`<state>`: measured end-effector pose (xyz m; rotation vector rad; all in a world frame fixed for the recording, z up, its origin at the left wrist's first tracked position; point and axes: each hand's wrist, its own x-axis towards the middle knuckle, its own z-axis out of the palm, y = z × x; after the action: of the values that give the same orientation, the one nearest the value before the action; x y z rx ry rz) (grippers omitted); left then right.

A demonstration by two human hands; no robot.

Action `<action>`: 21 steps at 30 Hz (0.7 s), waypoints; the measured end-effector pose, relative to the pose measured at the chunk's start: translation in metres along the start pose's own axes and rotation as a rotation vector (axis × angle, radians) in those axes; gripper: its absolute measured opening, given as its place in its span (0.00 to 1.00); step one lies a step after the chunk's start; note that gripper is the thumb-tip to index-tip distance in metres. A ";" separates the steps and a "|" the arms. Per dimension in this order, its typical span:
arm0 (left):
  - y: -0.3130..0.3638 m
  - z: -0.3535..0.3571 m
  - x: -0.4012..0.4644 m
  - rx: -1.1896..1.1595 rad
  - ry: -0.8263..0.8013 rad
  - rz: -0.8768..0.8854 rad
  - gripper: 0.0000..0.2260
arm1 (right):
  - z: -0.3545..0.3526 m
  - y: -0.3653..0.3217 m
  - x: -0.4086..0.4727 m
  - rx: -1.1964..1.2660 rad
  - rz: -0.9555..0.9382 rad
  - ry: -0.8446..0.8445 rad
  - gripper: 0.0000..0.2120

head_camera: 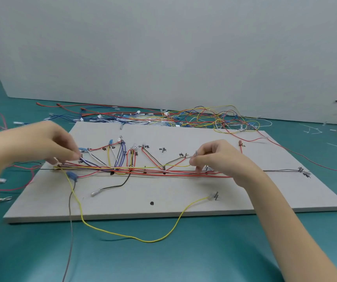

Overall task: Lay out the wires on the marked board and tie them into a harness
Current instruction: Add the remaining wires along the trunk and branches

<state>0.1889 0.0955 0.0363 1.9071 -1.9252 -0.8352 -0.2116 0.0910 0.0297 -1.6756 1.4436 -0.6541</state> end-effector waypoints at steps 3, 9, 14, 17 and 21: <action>-0.021 -0.004 0.009 -0.032 0.023 -0.114 0.04 | 0.004 0.006 -0.002 0.033 0.003 -0.010 0.15; -0.031 0.001 0.020 -0.112 0.059 -0.182 0.04 | 0.004 0.006 -0.008 0.114 -0.020 0.019 0.10; -0.040 0.001 0.025 -0.130 0.084 -0.224 0.06 | 0.003 0.008 -0.009 0.107 0.006 -0.010 0.09; -0.045 0.000 0.026 -0.124 0.084 -0.277 0.08 | 0.002 0.009 -0.009 0.124 -0.002 -0.017 0.10; -0.046 0.002 0.027 -0.070 0.101 -0.307 0.11 | 0.000 0.010 -0.008 0.170 -0.032 -0.031 0.13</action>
<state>0.2223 0.0718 0.0024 2.1890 -1.5480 -0.8573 -0.2192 0.0989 0.0226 -1.5723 1.3039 -0.7440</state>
